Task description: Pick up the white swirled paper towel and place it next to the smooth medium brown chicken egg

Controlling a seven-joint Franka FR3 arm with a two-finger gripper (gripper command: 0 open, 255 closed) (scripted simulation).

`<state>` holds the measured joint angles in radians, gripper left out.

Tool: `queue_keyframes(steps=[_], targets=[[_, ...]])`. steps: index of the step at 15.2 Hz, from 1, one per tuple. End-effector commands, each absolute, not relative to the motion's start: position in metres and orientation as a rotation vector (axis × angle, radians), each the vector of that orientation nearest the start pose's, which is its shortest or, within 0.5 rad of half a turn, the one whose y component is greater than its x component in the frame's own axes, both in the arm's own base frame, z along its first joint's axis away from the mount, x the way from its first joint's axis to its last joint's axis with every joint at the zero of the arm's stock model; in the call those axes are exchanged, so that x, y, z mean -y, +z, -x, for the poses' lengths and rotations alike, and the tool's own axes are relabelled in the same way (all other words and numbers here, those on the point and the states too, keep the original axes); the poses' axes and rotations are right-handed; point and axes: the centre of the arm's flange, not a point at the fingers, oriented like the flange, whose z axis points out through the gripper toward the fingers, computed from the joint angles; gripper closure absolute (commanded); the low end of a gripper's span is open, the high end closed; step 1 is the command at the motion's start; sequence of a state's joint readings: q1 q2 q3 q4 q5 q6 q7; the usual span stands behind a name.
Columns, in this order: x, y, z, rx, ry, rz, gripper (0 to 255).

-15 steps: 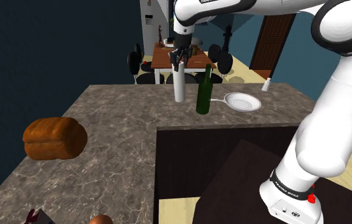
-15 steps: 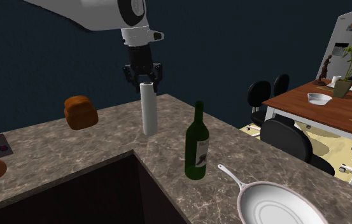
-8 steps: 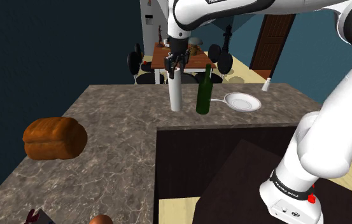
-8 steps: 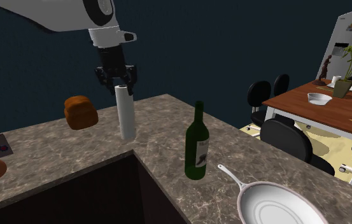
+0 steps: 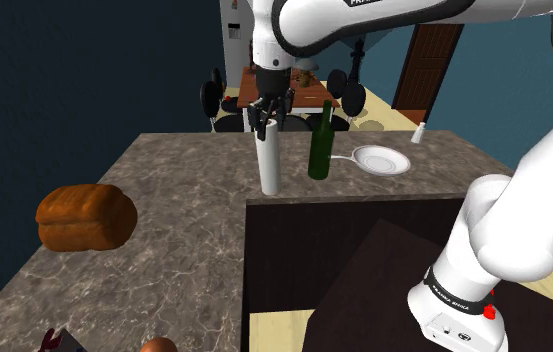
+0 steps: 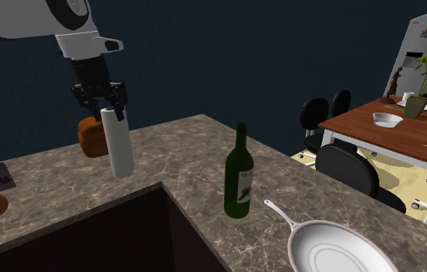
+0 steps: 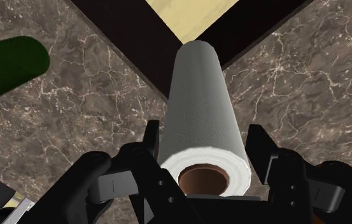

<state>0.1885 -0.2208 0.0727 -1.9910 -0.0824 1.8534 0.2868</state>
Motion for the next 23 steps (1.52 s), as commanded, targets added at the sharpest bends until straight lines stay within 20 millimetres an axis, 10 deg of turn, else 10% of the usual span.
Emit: queue_keyframes(steps=[1,23], targets=[[-0.151,0.567,-0.472,-0.013,-0.17,3.207,255],[-0.405,0.567,-0.332,-0.013,-0.17,3.207,255]])
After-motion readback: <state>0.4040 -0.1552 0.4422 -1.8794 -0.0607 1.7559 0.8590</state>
